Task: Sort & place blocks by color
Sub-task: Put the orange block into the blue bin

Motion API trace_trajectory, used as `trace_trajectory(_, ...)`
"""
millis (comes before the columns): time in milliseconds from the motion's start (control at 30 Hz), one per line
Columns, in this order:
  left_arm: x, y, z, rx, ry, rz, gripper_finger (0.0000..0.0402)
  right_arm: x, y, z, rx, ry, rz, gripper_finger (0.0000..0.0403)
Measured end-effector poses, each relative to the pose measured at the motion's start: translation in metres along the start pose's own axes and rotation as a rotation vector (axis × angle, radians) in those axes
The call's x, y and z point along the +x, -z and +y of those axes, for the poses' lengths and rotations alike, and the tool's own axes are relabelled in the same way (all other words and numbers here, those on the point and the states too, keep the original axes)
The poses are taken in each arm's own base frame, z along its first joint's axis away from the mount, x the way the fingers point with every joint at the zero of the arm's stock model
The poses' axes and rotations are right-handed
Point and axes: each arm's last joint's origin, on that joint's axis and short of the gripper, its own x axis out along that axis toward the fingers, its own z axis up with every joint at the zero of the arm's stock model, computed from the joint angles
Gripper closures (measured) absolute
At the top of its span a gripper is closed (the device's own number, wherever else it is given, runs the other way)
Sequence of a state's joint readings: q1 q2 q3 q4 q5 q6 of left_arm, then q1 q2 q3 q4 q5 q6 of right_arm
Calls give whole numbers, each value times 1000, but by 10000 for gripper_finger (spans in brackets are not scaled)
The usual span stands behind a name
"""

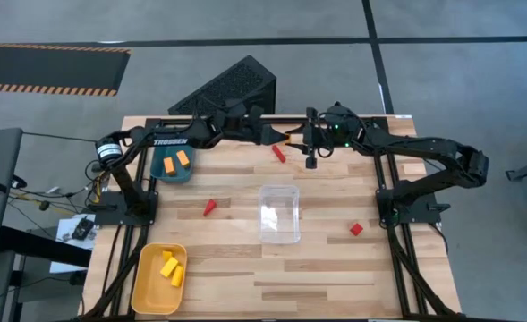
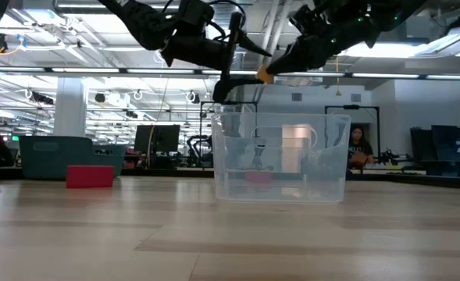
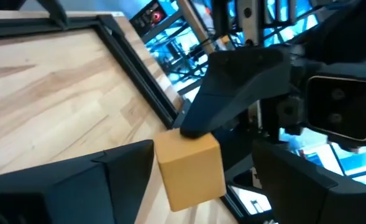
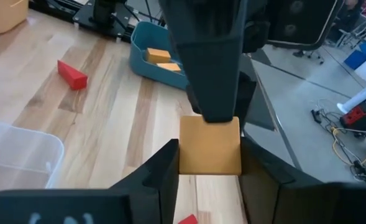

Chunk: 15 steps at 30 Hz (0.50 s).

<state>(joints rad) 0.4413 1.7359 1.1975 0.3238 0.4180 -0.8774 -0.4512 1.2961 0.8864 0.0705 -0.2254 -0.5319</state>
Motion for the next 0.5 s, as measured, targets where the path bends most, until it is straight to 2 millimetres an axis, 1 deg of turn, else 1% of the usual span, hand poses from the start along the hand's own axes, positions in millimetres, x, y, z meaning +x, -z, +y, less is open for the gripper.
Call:
trace_trajectory(167, 1, 5, 2, -16, -37, 28, 187, 0, -4, 0, -10, 9, -31, 252)
trace_trajectory(267, 1, 6, 3, 12, -49, 48, 219, 1, -5, 2, -16, 3, -36, 249)
trace_trajectory(433, 1, 6, 2, 4, -44, 51, 281, 2, -7, 7, -24, -8, -37, 245)
trace_trajectory(500, 0, 5, 4, 0, -48, 51, 296, 2, -7, 8, -17, -4, -35, 243)
